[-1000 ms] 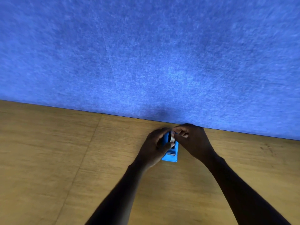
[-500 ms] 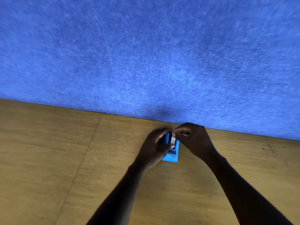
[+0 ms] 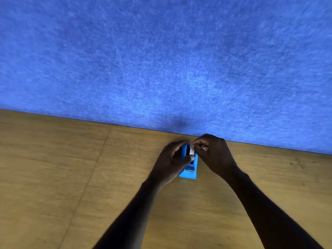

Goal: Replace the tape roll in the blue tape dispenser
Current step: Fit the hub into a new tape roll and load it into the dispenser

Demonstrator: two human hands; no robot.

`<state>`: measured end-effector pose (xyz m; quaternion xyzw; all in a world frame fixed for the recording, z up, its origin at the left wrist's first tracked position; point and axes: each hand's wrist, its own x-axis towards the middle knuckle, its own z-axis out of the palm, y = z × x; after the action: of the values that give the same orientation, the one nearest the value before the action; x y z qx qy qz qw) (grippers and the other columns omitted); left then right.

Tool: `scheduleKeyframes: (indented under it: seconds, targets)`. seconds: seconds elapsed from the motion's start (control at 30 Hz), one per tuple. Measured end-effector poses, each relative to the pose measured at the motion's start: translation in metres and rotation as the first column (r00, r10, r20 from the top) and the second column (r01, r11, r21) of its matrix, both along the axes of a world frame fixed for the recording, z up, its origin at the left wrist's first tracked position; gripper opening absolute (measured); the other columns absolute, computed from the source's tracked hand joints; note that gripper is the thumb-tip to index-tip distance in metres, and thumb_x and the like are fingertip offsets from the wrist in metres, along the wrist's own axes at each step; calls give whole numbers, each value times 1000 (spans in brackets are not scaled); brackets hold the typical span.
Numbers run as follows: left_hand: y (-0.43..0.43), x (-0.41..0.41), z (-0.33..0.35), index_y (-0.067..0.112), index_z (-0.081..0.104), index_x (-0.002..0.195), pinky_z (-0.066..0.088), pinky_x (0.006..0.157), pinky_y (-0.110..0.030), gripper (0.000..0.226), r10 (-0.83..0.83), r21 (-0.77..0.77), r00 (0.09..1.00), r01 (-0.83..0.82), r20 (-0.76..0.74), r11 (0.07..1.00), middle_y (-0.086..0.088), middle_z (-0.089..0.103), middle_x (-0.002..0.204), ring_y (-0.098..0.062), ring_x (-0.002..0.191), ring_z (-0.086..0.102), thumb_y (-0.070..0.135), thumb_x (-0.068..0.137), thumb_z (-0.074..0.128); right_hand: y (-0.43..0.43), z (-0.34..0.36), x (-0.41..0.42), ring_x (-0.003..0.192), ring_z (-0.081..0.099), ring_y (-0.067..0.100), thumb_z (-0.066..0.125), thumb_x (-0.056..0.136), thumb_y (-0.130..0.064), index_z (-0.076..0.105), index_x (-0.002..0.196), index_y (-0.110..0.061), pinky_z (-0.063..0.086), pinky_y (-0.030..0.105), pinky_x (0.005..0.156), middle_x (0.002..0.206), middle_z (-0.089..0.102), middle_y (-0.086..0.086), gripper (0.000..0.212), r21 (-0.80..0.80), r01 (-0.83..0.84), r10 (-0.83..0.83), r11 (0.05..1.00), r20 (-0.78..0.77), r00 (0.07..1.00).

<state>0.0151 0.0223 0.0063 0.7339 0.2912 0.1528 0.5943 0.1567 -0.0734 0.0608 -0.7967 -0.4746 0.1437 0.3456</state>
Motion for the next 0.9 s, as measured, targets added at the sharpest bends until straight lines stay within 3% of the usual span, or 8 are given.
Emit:
scheduleKeyframes:
  seconds: [0.1, 0.23, 0.6, 0.77, 0.9]
  targets:
    - [2, 6, -2, 29, 62, 130, 60, 94, -43, 53, 8, 63, 1000, -8, 14, 998, 5, 66, 126, -10, 111, 68, 57, 85, 63, 1, 0, -1, 76, 62, 5, 64, 86, -13, 70, 86, -14, 47, 15, 66, 84, 66, -3, 6, -5, -31, 31, 999, 37, 999]
    - [7, 11, -10, 33, 63, 131, 58, 95, -48, 52, -7, 86, 1000, 9, -24, 996, 4, 68, 123, -15, 113, 67, 58, 86, 63, 2, 0, 0, 79, 62, 8, 59, 89, -16, 68, 85, -17, 52, 25, 69, 87, 67, -2, 10, -35, -51, 54, 998, 80, 995]
    - [9, 7, -11, 45, 59, 130, 60, 96, -42, 54, -45, 40, 998, 47, -38, 998, 5, 59, 132, -14, 121, 61, 53, 78, 68, 2, 2, 0, 74, 55, 4, 59, 91, -11, 69, 89, -11, 36, 6, 64, 87, 67, -1, 9, -34, -33, 36, 999, 90, 995]
    - [7, 12, -12, 39, 59, 132, 61, 91, -46, 51, -47, 60, 997, 51, -63, 997, 2, 66, 125, -13, 112, 68, 59, 86, 65, 2, 4, 1, 76, 60, 9, 57, 92, -12, 68, 91, -12, 40, 10, 65, 89, 70, 2, 12, -39, -50, 54, 998, 114, 992]
    - [6, 12, -8, 34, 63, 126, 61, 90, -47, 44, -28, 111, 998, 34, -54, 993, 7, 71, 116, -13, 107, 69, 58, 89, 61, 3, 5, 2, 77, 62, 12, 56, 93, -15, 68, 92, -13, 48, 23, 67, 88, 70, 1, 12, -59, -63, 70, 996, 133, 989]
